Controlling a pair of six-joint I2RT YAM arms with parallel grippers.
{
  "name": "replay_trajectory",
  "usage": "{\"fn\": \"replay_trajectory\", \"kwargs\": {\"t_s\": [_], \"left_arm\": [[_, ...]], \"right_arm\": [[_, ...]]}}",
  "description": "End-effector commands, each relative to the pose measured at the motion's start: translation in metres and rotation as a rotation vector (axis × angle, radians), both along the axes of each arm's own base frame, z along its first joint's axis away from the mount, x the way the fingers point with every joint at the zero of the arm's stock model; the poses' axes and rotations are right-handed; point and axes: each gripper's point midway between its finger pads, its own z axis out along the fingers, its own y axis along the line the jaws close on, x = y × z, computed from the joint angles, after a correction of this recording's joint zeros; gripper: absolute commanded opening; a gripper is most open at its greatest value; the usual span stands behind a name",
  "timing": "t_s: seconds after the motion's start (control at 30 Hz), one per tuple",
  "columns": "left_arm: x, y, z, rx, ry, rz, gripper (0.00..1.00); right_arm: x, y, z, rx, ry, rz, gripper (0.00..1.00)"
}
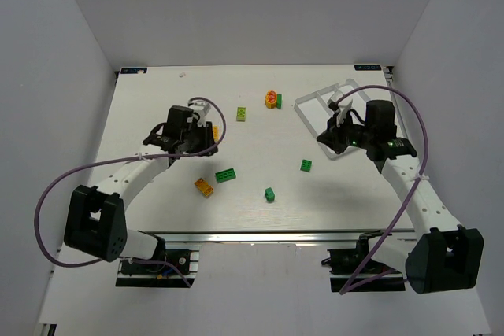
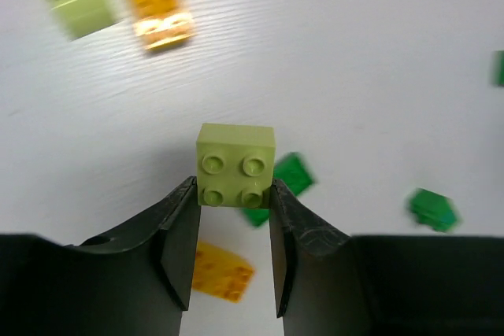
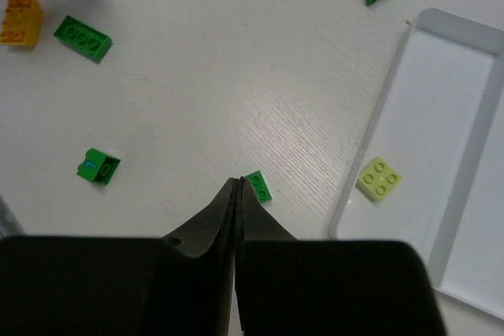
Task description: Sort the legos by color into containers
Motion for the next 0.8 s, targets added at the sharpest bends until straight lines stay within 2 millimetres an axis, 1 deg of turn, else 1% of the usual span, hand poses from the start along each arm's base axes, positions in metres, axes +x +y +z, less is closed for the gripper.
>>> {"fn": "replay_trajectory", "kwargs": {"t_s": [0.0, 0.03, 0.07, 0.1, 0.13, 0.17, 0.2, 0.23, 0.27, 0.3, 0.33, 0.37, 0.4, 0.43, 0.47, 0.53, 0.57, 0.6, 0.63, 0.67, 0.7, 0.77], "left_arm": [[-0.008, -0.067, 0.043, -0.200, -0.055, -0.189, 0.04], [-0.009, -0.079, 0.042, -0.216, -0.041, -0.211, 0.04], [-0.006, -0.114, 0.065, -0.275, -0.072, -0.258, 0.04], [-0.005, -0.115, 0.057, -0.268, -0.051, -0.257, 0.04], [0.002, -0.131, 0.073, -0.306, -0.069, -0.261, 0.04], [0.002, -0.151, 0.081, -0.332, -0.083, -0.290, 0.05], [0.006, -0.163, 0.083, -0.345, -0.087, -0.296, 0.04], [0.017, -0.181, 0.088, -0.365, -0.089, -0.300, 0.05], [0.024, -0.194, 0.090, -0.376, -0.103, -0.306, 0.05], [0.023, -0.212, 0.090, -0.382, -0.103, -0.326, 0.05], [0.032, -0.228, 0.074, -0.378, -0.082, -0.324, 0.05], [0.043, -0.245, 0.091, -0.403, -0.123, -0.331, 0.05], [0.043, -0.261, 0.091, -0.411, -0.129, -0.344, 0.05], [0.052, -0.274, 0.070, -0.405, -0.103, -0.325, 0.05], [0.062, -0.290, 0.085, -0.432, -0.136, -0.329, 0.05], [0.072, -0.309, 0.078, -0.429, -0.131, -0.318, 0.05], [0.077, -0.322, 0.049, -0.402, -0.095, -0.314, 0.05], [0.091, -0.335, 0.071, -0.435, -0.144, -0.318, 0.06], [0.091, -0.346, 0.068, -0.435, -0.140, -0.328, 0.06], [0.093, -0.358, 0.045, -0.420, -0.117, -0.330, 0.06], [0.103, -0.367, 0.063, -0.448, -0.162, -0.331, 0.07], [0.103, -0.383, 0.059, -0.449, -0.176, -0.339, 0.08]], "right_arm": [[0.015, -0.014, 0.013, 0.007, -0.057, -0.132, 0.00], [0.019, -0.016, 0.021, 0.013, -0.091, -0.153, 0.00], [0.024, -0.026, 0.023, 0.018, -0.099, -0.225, 0.00], [0.025, -0.026, 0.029, 0.025, -0.124, -0.225, 0.00], [0.026, -0.026, 0.032, 0.032, -0.134, -0.240, 0.00], [0.030, -0.033, 0.034, 0.026, -0.146, -0.281, 0.00], [0.029, -0.035, 0.037, 0.038, -0.151, -0.303, 0.00], [0.032, -0.040, 0.040, 0.041, -0.167, -0.333, 0.00], [0.033, -0.044, 0.043, 0.047, -0.176, -0.350, 0.00], [0.031, -0.044, 0.045, 0.056, -0.181, -0.357, 0.00], [0.033, -0.049, 0.049, 0.064, -0.195, -0.377, 0.00], [0.033, -0.050, 0.050, 0.067, -0.196, -0.380, 0.00], [0.031, -0.050, 0.053, 0.071, -0.205, -0.381, 0.00], [0.032, -0.054, 0.053, 0.074, -0.207, -0.393, 0.00], [0.032, -0.055, 0.055, 0.077, -0.209, -0.392, 0.00], [0.030, -0.055, 0.054, 0.082, -0.204, -0.384, 0.00], [0.030, -0.055, 0.056, 0.087, -0.208, -0.378, 0.00], [0.030, -0.058, 0.056, 0.087, -0.206, -0.385, 0.00], [0.029, -0.056, 0.057, 0.096, -0.204, -0.372, 0.00], [0.028, -0.056, 0.058, 0.099, -0.201, -0.368, 0.00], [0.028, -0.057, 0.058, 0.101, -0.199, -0.371, 0.00], [0.026, -0.056, 0.058, 0.108, -0.197, -0.362, 0.00]]}}
